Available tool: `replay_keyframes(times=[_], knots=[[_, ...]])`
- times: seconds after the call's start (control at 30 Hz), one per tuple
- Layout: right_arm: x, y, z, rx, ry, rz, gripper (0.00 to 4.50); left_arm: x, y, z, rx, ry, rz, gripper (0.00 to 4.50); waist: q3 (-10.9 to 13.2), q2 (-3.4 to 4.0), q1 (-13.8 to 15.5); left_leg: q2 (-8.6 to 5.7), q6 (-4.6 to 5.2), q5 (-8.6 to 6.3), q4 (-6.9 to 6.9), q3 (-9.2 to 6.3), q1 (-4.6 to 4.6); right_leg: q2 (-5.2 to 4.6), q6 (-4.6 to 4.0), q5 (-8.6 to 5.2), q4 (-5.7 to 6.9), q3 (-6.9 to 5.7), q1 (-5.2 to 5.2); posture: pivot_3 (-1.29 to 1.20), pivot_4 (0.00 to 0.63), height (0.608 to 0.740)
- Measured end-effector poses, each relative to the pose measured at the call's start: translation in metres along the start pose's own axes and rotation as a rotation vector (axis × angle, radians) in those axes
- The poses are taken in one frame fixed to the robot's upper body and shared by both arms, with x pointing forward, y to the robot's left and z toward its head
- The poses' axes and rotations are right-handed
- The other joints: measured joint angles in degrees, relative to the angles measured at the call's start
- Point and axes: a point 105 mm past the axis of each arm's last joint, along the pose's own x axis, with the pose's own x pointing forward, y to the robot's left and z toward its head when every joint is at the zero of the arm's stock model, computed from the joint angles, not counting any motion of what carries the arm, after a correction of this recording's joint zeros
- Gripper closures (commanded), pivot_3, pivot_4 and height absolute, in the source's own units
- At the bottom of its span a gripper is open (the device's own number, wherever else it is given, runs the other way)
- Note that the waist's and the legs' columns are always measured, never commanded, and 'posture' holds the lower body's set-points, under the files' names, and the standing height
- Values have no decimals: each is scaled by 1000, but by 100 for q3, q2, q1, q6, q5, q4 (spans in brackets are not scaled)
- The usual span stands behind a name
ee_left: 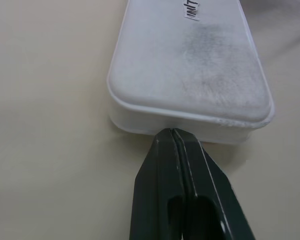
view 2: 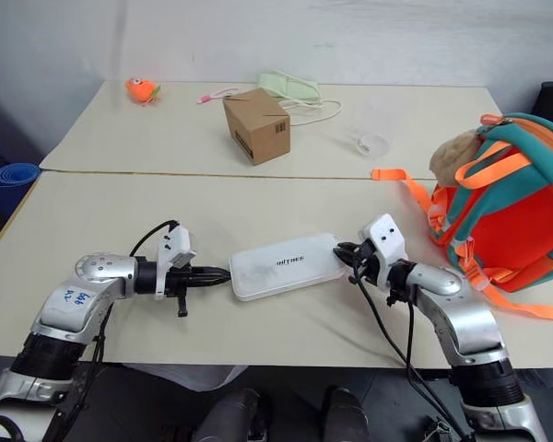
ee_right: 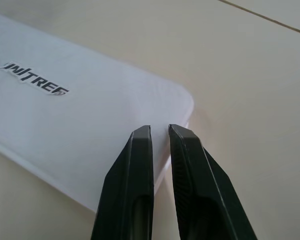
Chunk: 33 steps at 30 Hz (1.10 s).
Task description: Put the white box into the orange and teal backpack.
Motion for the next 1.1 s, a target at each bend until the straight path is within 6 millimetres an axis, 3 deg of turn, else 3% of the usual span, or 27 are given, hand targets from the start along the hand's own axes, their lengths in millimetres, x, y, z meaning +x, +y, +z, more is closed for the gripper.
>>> replay_keyframes(times=[0.2,0.27,0.3,0.43,0.53,0.73,0.83,0.9,1.1], knots=[[-10,-38,14,101,-85,-195,3943,4,-1,2,58,14,-23,4500,0,1,-18,6,-7,-4,-2,2,0,7,-2,1,-2,7,-5,0,150,740],[-14,-44,8,96,-57,-216,4311,4,1,-2,45,21,-22,4500,0,1,-17,13,-10,-6,-3,2,-1,13,-10,-4,-2,4,-5,0,150,740],[-15,-43,3,100,-41,-215,4486,4,1,-2,46,21,-21,4500,0,1,-16,16,-12,-7,-3,2,-1,15,-13,-6,-2,2,-5,0,150,740],[-14,-32,-16,125,14,-173,4486,6,3,-2,53,17,-17,4500,0,1,-22,20,-11,-7,-2,6,-1,18,-16,-7,0,1,-6,0,150,740],[-8,-12,-16,109,17,-91,4486,9,7,3,59,5,-6,4500,0,1,-22,21,-10,-6,1,7,0,18,-16,-7,5,1,-6,0,150,740],[-13,-1,-18,107,33,-79,4486,10,26,7,38,-7,49,4500,0,1,-16,21,-11,-6,1,6,1,19,-16,-7,6,2,-7,0,150,740],[-13,-1,-17,103,37,-86,4500,10,31,6,-10,0,60,4007,0,1,-17,21,-11,-6,2,7,2,19,-16,-7,7,3,-7,0,150,740],[-13,-1,-18,102,39,-87,4500,7,33,0,-107,12,46,3404,0,1,-23,22,-11,-6,1,7,1,22,-16,-7,7,1,-7,0,150,740],[-14,-3,-18,91,46,-96,4500,-12,32,4,-554,-3,-46,1567,1,0,-58,22,-9,-5,2,7,1,25,-15,-8,10,1,-7,0,150,740]])
